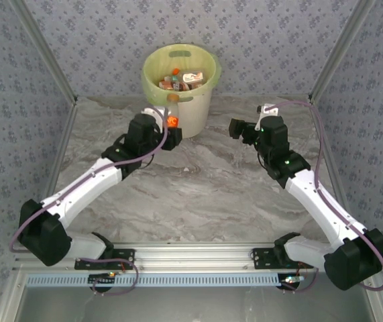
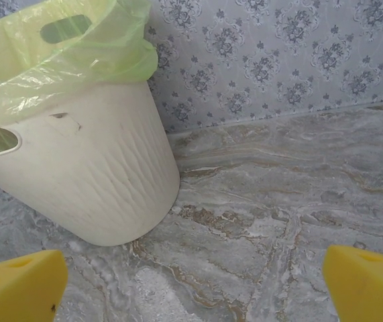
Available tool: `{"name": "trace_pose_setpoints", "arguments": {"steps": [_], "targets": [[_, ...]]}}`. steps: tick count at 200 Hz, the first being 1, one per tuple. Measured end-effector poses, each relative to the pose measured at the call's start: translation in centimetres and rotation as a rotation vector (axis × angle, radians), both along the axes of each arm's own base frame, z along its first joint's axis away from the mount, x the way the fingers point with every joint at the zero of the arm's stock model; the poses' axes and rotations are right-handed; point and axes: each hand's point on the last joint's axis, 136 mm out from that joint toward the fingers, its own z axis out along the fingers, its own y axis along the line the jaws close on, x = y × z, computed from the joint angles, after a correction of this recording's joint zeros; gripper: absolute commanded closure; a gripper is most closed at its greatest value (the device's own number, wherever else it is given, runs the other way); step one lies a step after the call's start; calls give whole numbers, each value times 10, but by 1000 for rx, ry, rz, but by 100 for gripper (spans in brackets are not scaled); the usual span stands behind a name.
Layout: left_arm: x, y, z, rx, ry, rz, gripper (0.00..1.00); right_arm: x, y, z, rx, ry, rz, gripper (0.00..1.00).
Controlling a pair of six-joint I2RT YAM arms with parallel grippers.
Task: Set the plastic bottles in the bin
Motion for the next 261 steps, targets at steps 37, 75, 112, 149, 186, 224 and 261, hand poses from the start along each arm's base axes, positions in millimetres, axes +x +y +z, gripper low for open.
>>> {"name": "trace_pose_setpoints", "arguments": {"steps": [37,75,112,149,186,224,261], "targets": [[19,-19,109,-131,-168,-52,100,-2,-1,3,9,-6,-3,0],[42,-32,178,-171,-265,-50,100,-9,-8,8,13,-22,-24,0],[91,-33,173,-110,-234,46,100,-15,-17,10,20,-25,-58,0],[141,-21,148,-74,-191,131,100,-17,-24,10,21,-21,-83,0],[181,-12,151,-110,-197,176,100,-19,-29,8,25,-7,-100,0],[210,-3,176,-140,-278,210,91,-22,-37,5,30,6,-132,0],[226,-3,160,-169,-251,154,88,-25,-43,0,34,23,-154,0]]}}
